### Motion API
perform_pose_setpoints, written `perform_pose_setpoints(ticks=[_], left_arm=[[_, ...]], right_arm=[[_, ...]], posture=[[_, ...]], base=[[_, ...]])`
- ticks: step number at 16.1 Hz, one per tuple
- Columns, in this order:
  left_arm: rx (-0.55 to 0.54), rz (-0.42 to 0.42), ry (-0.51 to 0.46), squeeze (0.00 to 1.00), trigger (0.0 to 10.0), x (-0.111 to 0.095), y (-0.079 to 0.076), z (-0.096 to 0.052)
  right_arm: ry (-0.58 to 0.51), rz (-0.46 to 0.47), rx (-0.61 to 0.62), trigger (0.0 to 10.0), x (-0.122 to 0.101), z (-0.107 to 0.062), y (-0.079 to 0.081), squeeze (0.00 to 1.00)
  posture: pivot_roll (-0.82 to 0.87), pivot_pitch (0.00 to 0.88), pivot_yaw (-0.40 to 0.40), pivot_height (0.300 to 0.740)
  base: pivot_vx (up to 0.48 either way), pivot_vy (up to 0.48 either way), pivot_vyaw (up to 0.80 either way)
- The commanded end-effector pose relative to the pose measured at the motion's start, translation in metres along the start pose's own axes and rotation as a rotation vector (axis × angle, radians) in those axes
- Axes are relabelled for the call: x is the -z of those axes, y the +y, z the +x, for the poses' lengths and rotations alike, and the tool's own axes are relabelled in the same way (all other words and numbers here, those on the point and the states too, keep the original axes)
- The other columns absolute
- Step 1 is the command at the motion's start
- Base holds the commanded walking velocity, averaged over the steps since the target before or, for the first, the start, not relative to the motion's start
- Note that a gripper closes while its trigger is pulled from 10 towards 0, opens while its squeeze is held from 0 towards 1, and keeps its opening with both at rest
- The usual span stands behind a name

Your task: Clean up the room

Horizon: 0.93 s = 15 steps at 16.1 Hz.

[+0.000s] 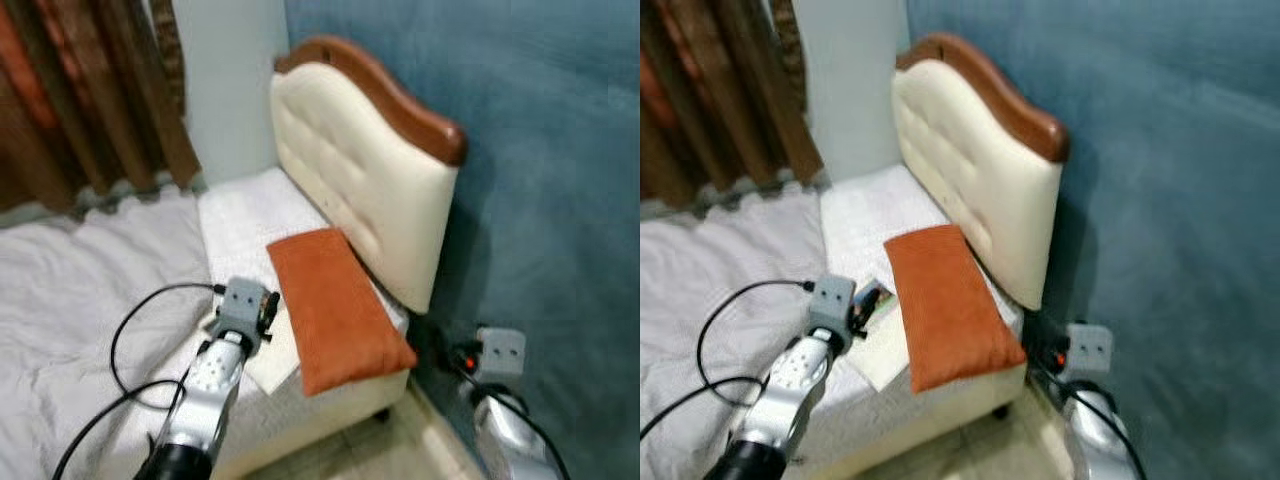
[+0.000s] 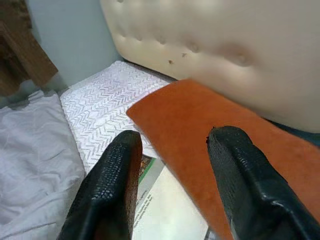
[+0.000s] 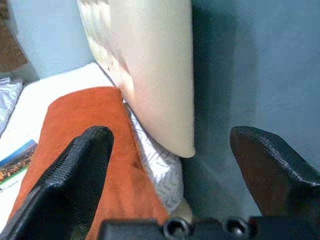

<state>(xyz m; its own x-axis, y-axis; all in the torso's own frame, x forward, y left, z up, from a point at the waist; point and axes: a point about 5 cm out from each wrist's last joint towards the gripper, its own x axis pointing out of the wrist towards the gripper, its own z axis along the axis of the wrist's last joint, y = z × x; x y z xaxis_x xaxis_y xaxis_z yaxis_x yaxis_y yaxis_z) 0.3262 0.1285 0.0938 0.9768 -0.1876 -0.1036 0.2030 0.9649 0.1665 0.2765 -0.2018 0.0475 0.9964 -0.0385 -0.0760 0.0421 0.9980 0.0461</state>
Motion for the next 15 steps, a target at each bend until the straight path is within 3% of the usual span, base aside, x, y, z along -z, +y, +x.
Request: perform_pose_setpoints(ticks=[1,6,11,15], left_arm=[[-0.016,0.013,0.032,0.0,10.0,0.009,0.005,-0.003],[-0.022,-0.024,0.042,0.0,10.0,0.019,-0.001,-0.006],[-0.03,-0.01,0.012,0.0,10.0,0.025,0.004,-0.019],[-0.036,0.011,0.0,0.0,10.0,0.021,0.003,-0.015]], right_arm=[[0.019,0.006,-0.04,10.0,0.003,-0.002,0.009,0.0],[0.035,-0.034,-0.097,10.0,0.002,-0.002,0.01,0.0],[0.082,-0.033,-0.051,10.0,0.011,-0.012,0.005,0.0],[0.112,-0.04,-0.066,10.0,0.014,-0.006,0.015,0.0]], posture=[[-0.1,0.0,0.04,0.74],[-0.09,0.0,0.019,0.74],[-0.06,0.0,-0.004,0.74],[-0.05,0.0,-0.002,0.736]], base=[[0.0,-0.48,0.61],[0.0,-0.48,0.59],[0.0,0.0,0.23],[0.0,0.0,0.0]])
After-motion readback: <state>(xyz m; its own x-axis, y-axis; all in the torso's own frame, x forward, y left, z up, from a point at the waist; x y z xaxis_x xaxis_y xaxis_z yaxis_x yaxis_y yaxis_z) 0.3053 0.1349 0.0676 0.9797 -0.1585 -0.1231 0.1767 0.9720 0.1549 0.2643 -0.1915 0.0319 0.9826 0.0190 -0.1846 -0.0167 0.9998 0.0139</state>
